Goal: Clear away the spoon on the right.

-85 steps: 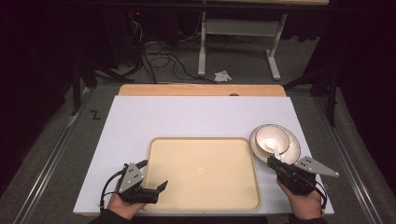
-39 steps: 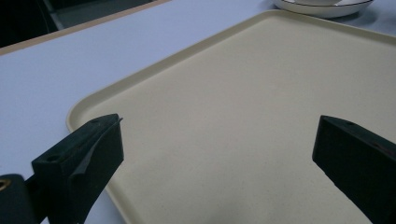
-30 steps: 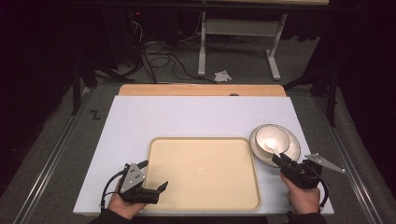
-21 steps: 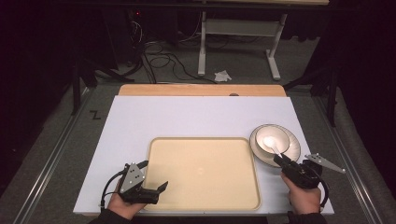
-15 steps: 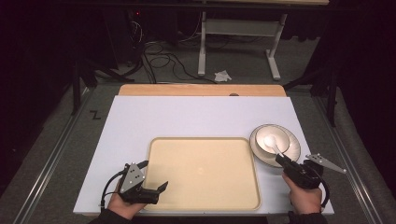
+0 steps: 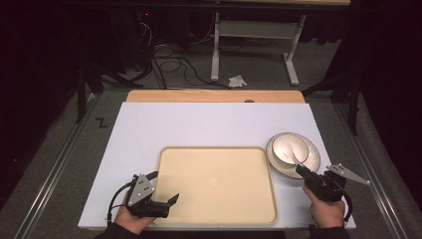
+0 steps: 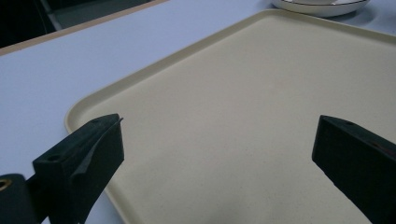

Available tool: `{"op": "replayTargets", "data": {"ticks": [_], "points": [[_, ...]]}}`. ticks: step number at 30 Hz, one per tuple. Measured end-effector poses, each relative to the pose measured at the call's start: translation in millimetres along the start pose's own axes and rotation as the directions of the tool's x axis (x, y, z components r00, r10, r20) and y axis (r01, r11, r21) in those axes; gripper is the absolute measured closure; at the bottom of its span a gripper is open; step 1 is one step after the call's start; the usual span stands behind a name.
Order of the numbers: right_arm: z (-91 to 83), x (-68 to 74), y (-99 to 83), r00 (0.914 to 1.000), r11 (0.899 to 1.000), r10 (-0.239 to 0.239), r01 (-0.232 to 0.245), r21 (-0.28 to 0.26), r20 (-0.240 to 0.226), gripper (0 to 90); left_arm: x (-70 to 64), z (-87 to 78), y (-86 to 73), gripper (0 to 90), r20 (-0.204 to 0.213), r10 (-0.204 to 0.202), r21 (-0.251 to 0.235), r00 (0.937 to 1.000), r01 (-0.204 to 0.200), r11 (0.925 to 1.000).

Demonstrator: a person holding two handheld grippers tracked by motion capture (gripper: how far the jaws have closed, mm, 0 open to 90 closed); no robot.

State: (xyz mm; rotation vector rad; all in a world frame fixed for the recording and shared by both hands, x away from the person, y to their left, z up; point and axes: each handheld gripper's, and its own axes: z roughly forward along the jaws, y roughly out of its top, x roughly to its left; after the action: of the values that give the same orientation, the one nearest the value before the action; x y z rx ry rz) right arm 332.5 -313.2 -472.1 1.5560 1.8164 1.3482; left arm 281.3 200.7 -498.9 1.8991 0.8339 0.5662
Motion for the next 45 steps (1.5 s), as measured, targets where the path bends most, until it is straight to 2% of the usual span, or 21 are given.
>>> {"op": "replayTargets", "data": {"ticks": [11, 23, 30, 41, 45], "points": [[-3.7, 0.4, 1.2, 0.9994, 0.999, -0.033, 0.033, -0.01, -0.006, 87.8, 0.0, -0.1, 0.0, 2.9, 0.001, 0.0, 0.0, 1.0, 0.0, 1.0], [-13.7, -0.9, 4.6, 0.9987, 0.996, -0.051, 0.051, -0.066, -0.003, 87.7, 0.2, -0.3, 0.0, 2.9, 0.0, -0.002, -0.002, 1.0, 0.002, 1.0], [-20.2, 2.4, 7.6, 0.9973, 0.992, -0.072, 0.071, -0.108, -0.008, 87.7, 0.6, -0.5, 0.0, 2.9, -0.002, -0.006, -0.007, 1.0, 0.006, 1.0], [-30.3, 11.6, 13.2, 0.9922, 0.978, -0.123, 0.118, -0.175, -0.019, 87.7, 0.8, -0.2, -0.1, 2.9, -0.001, -0.006, -0.007, 1.0, 0.006, 1.0], [-31.7, 18.8, 13.2, 0.9881, 0.973, -0.147, 0.136, -0.188, -0.045, 87.8, 0.9, -0.2, -0.1, 2.9, -0.002, -0.007, -0.005, 1.0, 0.007, 1.0]]}}
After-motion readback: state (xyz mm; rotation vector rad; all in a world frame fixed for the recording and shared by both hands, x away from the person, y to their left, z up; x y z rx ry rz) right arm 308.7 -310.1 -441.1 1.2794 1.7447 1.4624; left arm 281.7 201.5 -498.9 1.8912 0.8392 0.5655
